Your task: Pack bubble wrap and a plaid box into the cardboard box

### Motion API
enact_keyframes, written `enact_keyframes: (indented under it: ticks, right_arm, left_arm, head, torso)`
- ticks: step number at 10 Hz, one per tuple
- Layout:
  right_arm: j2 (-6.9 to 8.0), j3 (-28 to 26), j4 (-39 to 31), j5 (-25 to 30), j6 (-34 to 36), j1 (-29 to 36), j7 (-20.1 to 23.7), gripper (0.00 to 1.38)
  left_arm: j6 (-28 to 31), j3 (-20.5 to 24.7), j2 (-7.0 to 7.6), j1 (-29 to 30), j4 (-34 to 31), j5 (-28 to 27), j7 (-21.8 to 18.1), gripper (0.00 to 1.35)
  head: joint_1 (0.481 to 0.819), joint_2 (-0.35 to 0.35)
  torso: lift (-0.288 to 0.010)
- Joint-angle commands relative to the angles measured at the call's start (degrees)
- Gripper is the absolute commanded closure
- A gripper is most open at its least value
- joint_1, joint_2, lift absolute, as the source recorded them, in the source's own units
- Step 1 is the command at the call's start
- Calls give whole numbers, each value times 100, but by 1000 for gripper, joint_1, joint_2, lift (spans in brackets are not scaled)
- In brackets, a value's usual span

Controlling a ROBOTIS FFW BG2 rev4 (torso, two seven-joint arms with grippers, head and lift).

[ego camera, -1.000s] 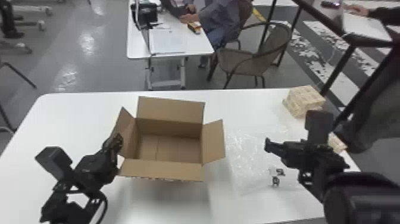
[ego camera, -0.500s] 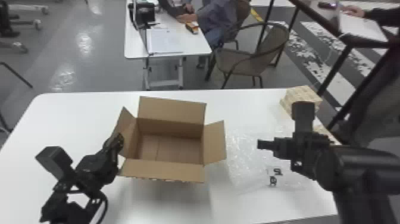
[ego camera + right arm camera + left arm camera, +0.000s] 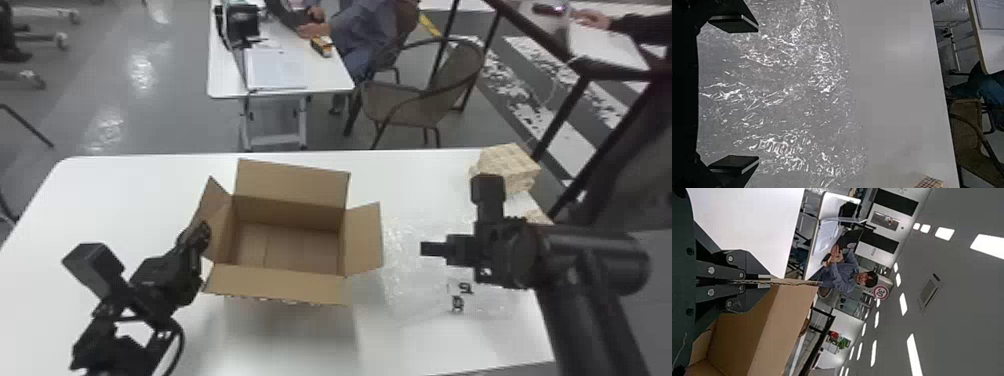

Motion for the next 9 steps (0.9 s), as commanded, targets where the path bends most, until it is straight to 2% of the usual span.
enact_keyframes:
  ticks: [1,4,5,6,7,9]
  right_arm:
    - [8,51,307,-62,-115,-114,0,117]
    - [-18,209,597,35,-19,-334,0,160]
    - [-18,227,685,114,87,-413,0,315]
    - [-54,279,746,105,175,-466,35,601]
    - [-89,350,764,123,227,-492,35,636]
    - [-115,367,650,158,245,-439,202,998]
  left_arm:
    - [0,-22,-15,6,0,15,0,1165]
    - [0,-58,-15,-3,0,23,0,1165]
    - [0,-58,-15,-3,0,32,0,1165]
    - [0,-66,-15,-12,0,32,0,1165]
    - [0,-66,-15,-12,0,41,0,1165]
    - [0,-75,-15,-21,0,50,0,1165]
  head:
    - [695,-108]
    - [695,-100]
    - [695,-102]
    - [695,-103]
    - [695,-106]
    - [695,-105]
  torso:
    - [-73]
    - [-73]
    - [-73]
    - [-73]
    - [-73]
    - [-73]
